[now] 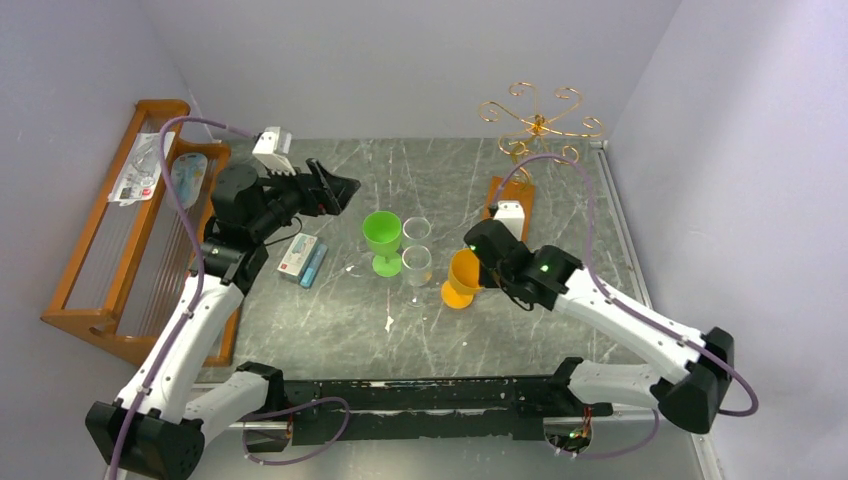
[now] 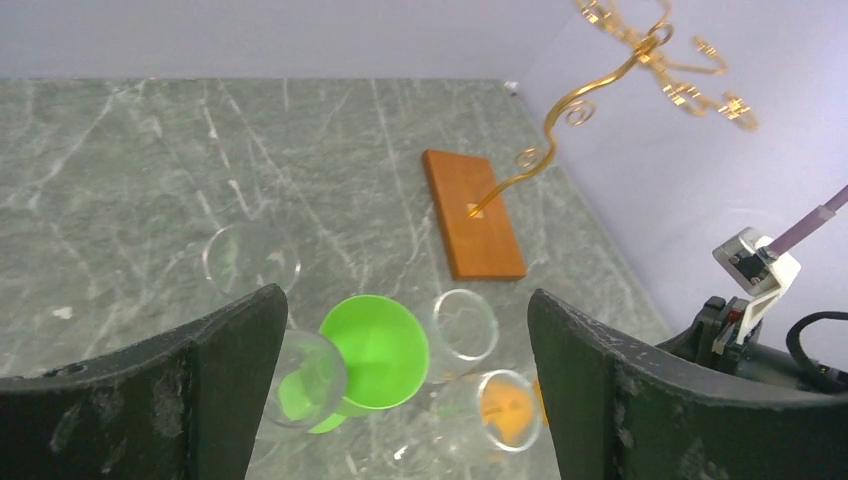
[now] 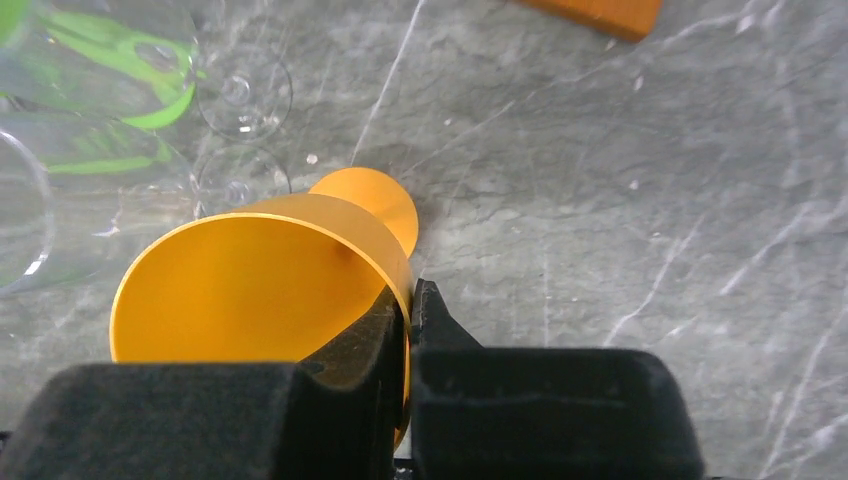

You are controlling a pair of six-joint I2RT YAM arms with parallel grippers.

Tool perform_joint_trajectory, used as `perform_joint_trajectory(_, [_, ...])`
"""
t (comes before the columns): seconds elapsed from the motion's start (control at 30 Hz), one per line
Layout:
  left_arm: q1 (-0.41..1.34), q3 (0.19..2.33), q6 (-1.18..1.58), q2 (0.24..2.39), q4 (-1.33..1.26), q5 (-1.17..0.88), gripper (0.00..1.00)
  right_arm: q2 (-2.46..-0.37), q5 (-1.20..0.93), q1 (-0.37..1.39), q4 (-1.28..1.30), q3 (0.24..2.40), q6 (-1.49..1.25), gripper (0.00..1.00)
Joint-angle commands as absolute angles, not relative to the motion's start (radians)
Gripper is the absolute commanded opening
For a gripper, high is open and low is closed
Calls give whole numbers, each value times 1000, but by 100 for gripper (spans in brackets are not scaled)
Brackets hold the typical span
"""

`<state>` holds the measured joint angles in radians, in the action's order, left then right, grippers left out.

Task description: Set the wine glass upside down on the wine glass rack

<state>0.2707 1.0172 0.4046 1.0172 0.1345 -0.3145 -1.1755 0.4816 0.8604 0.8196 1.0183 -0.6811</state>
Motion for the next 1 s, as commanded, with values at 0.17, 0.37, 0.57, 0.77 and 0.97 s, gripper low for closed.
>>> perform_joint_trajectory(0.17, [264,990,714,918,-43,-389,97,-950,682,867,721,1111,-572,0])
perform_joint_trajectory(0.37, [263,949,855,923,-171,-479,97,-776,563,867,251,982,-453,0])
perform_joint_trajectory(0.57, [265,880,1056,916,-284,-509,97,-739,427,867,-177,874,-439,0])
perform_joint_trajectory(0.77, [284,789,1336,931,-468,-509,97,-813,309,867,-405,832,-444,0])
perform_joint_trajectory(0.97, [324,758,1453,985,-523,-465,97,-896,308,866,-626,772,-450,0])
